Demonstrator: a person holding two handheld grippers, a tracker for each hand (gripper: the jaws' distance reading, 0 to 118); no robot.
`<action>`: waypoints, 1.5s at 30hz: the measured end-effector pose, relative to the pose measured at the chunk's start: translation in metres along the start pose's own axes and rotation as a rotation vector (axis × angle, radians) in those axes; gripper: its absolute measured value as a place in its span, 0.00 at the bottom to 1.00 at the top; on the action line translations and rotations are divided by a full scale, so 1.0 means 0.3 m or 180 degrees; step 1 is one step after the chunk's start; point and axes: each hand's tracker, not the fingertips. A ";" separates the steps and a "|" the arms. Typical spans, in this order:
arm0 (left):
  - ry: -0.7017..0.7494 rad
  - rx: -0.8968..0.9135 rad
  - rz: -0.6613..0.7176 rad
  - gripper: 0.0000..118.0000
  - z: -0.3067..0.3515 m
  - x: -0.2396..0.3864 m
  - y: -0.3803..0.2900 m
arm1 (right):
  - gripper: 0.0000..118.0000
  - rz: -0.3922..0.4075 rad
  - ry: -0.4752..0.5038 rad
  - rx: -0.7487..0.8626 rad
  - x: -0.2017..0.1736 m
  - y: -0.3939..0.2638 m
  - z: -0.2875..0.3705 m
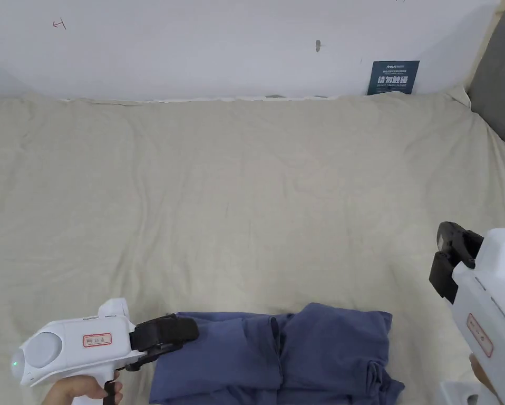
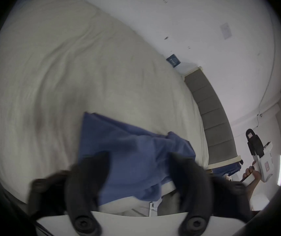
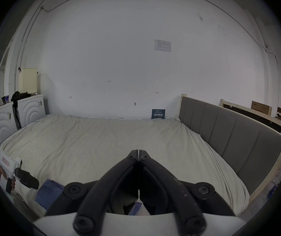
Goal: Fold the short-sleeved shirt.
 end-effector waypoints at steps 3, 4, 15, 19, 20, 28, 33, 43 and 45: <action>-0.0019 0.0052 0.0063 0.96 -0.006 -0.052 0.007 | 0.01 0.0029 -0.0004 -0.0033 -0.011 -0.003 -0.009; -0.0050 0.0037 0.0086 0.96 -0.012 -0.062 0.007 | 0.01 0.0032 -0.0005 -0.0046 -0.013 -0.004 -0.013; -0.0451 -0.0073 0.0265 0.70 -0.106 -0.138 -0.014 | 0.01 0.0090 -0.0032 -0.0183 -0.033 -0.014 -0.048; -0.0192 -0.0080 -0.0148 0.51 -0.139 -0.111 -0.029 | 0.01 0.0068 -0.0027 -0.0192 -0.033 -0.015 -0.051; -0.0147 -0.0076 -0.0103 0.33 -0.135 -0.106 -0.031 | 0.01 0.0064 -0.0022 -0.0183 -0.033 -0.015 -0.050; -0.0053 0.0121 -0.0186 0.07 -0.035 -0.053 -0.039 | 0.01 0.0045 0.0022 -0.0140 -0.039 0.002 -0.041; 0.0221 0.0293 -0.0233 0.07 0.103 -0.052 -0.024 | 0.01 0.0029 0.0084 -0.0077 -0.042 0.011 -0.033; 0.0717 0.0378 -0.0322 0.07 0.210 0.155 -0.033 | 0.01 -0.0033 0.0134 0.0011 -0.023 0.022 -0.007; 0.0664 0.0319 -0.0354 0.07 0.174 0.250 -0.032 | 0.01 -0.0048 0.0123 0.0014 -0.013 0.020 -0.005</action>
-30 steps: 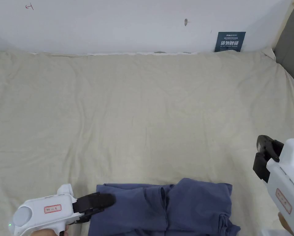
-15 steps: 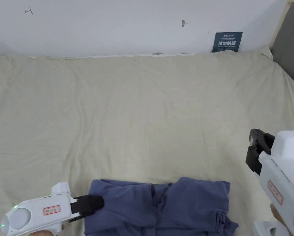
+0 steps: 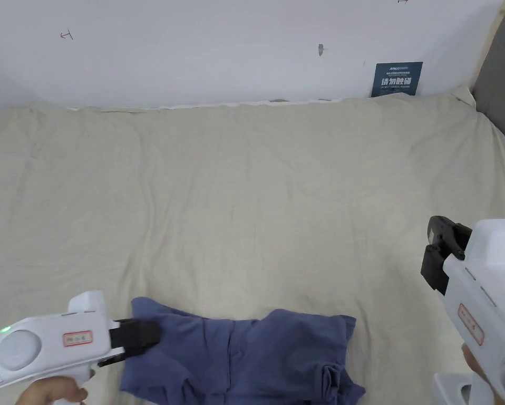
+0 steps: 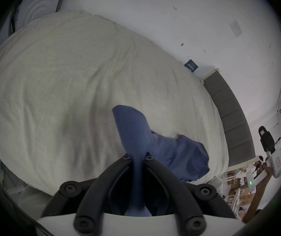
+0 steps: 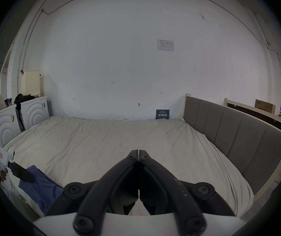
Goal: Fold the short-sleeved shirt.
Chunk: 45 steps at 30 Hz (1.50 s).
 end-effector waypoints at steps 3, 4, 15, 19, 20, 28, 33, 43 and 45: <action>-0.0140 -0.0070 -0.0164 0.07 -0.067 0.113 0.014 | 0.01 -0.0007 -0.0023 -0.0003 0.019 -0.005 0.003; -0.0167 -0.0101 -0.0277 0.07 -0.087 0.161 0.011 | 0.01 -0.0008 -0.0028 -0.0008 0.025 -0.005 0.006; -0.0317 -0.0768 -0.0829 0.07 -0.438 0.579 -0.138 | 0.01 -0.0048 -0.0135 -0.0012 0.096 -0.016 0.047; -0.0032 -0.0885 -0.1205 0.07 -0.564 0.669 -0.235 | 0.01 -0.0051 -0.0182 -0.0035 0.116 -0.031 0.054; 0.0039 -0.0920 -0.1262 0.09 -0.586 0.682 -0.257 | 0.01 -0.0055 -0.0190 -0.0047 0.121 -0.034 0.054; -0.0342 -0.0637 -0.0993 0.98 -0.505 0.724 -0.252 | 0.01 -0.0092 -0.0227 -0.0076 0.154 -0.046 0.061; -0.0390 0.0118 -0.1094 0.96 -0.351 0.711 -0.192 | 0.01 -0.0097 -0.0237 -0.0036 0.162 -0.038 0.071; 0.0154 0.0686 -0.1722 0.00 -0.343 0.629 -0.271 | 0.01 -0.0093 -0.0216 0.0001 0.165 -0.035 0.071; 0.0184 0.0619 -0.1706 0.00 -0.386 0.628 -0.314 | 0.01 -0.0098 -0.0208 -0.0009 0.167 -0.038 0.071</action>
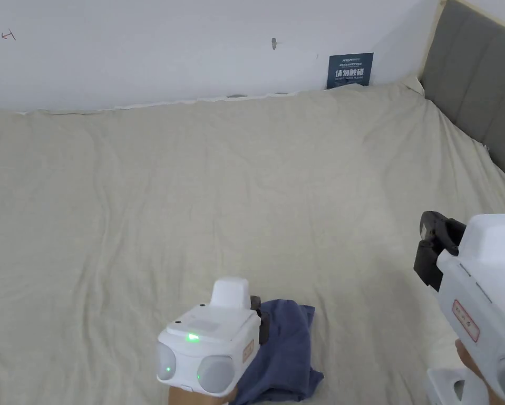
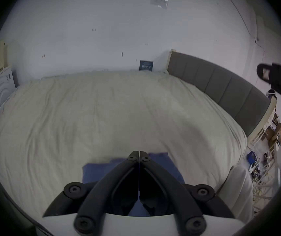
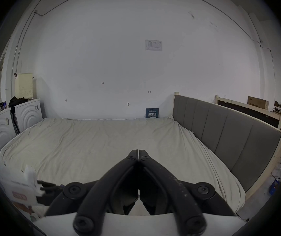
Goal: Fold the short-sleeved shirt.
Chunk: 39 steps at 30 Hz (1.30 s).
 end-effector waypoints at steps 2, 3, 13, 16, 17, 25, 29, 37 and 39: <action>0.0015 -0.0055 -0.0045 0.00 -0.035 0.031 -0.038 | 0.01 0.0000 -0.0001 -0.0017 0.006 -0.006 -0.003; -0.0015 -0.0082 -0.0083 0.00 -0.054 0.052 -0.054 | 0.01 -0.0005 -0.0004 -0.0025 0.011 -0.010 -0.005; -0.0078 -0.0528 -0.0358 0.00 -0.293 0.187 -0.201 | 0.01 -0.0088 -0.0135 -0.0088 0.077 -0.033 -0.016; -0.0032 -0.0366 -0.0395 0.00 -0.285 0.194 -0.220 | 0.01 -0.0112 -0.0158 -0.0113 0.089 -0.042 -0.018; -0.0025 -0.0356 -0.0393 0.00 -0.280 0.194 -0.212 | 0.01 -0.0114 -0.0163 -0.0118 0.089 -0.043 -0.017; -0.0103 0.0289 -0.0275 0.00 -0.083 0.130 -0.063 | 0.01 -0.0098 -0.0098 -0.0028 0.030 0.000 0.028; 0.0019 0.0832 -0.0397 0.00 0.083 0.072 0.065 | 0.01 -0.0038 -0.0039 0.0086 -0.014 0.031 0.040; 0.0515 0.1603 -0.0413 0.00 0.336 -0.108 0.253 | 0.01 0.0065 0.0051 0.0370 -0.122 0.099 0.061; 0.0664 0.1738 -0.0421 0.00 0.386 -0.157 0.278 | 0.01 0.0087 0.0066 0.0428 -0.145 0.117 0.064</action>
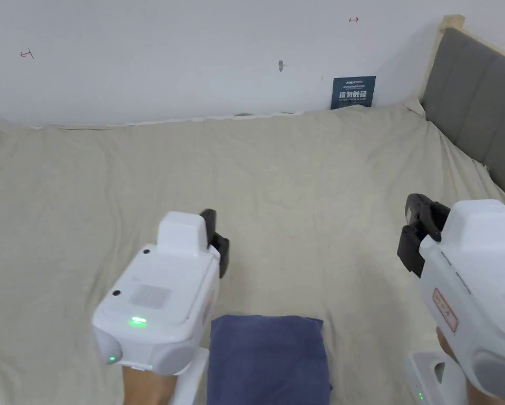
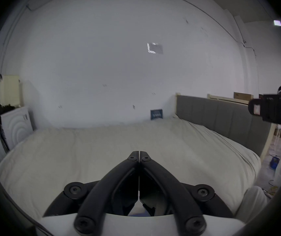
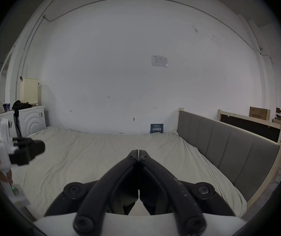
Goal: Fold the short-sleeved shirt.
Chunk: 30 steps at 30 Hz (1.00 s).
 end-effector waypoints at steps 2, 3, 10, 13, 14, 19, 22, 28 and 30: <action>0.0108 0.0077 0.0021 0.00 0.021 -0.062 0.026 | 0.01 0.0020 0.0004 0.0046 -0.018 0.011 -0.002; 0.0189 0.0116 0.0015 0.00 0.027 -0.090 0.035 | 0.01 0.0031 0.0006 0.0067 -0.028 0.017 -0.004; 0.0564 0.0188 -0.0019 0.00 0.090 -0.249 0.038 | 0.01 0.0097 0.0012 0.0184 -0.087 0.023 -0.008; 0.0622 0.0181 0.0164 0.00 0.109 -0.297 0.032 | 0.01 0.0099 0.0026 0.0184 -0.108 0.014 -0.012; 0.0644 0.0171 0.0165 0.00 0.113 -0.307 0.030 | 0.01 0.0099 0.0036 0.0175 -0.112 0.012 -0.013; 0.0741 0.0166 0.0144 0.00 0.122 -0.319 0.016 | 0.01 0.0128 0.0095 0.0153 -0.134 -0.001 -0.021; 0.0759 0.0161 0.0139 0.00 0.125 -0.317 0.009 | 0.01 0.0140 0.0139 0.0097 -0.150 -0.025 -0.036; 0.0753 0.0118 0.0082 0.00 0.120 -0.312 -0.005 | 0.01 0.0165 0.0277 -0.0332 -0.228 -0.236 -0.096; 0.0725 0.0103 0.0104 0.00 0.118 -0.311 -0.011 | 0.01 0.0262 0.0304 -0.0542 -0.261 -0.348 -0.124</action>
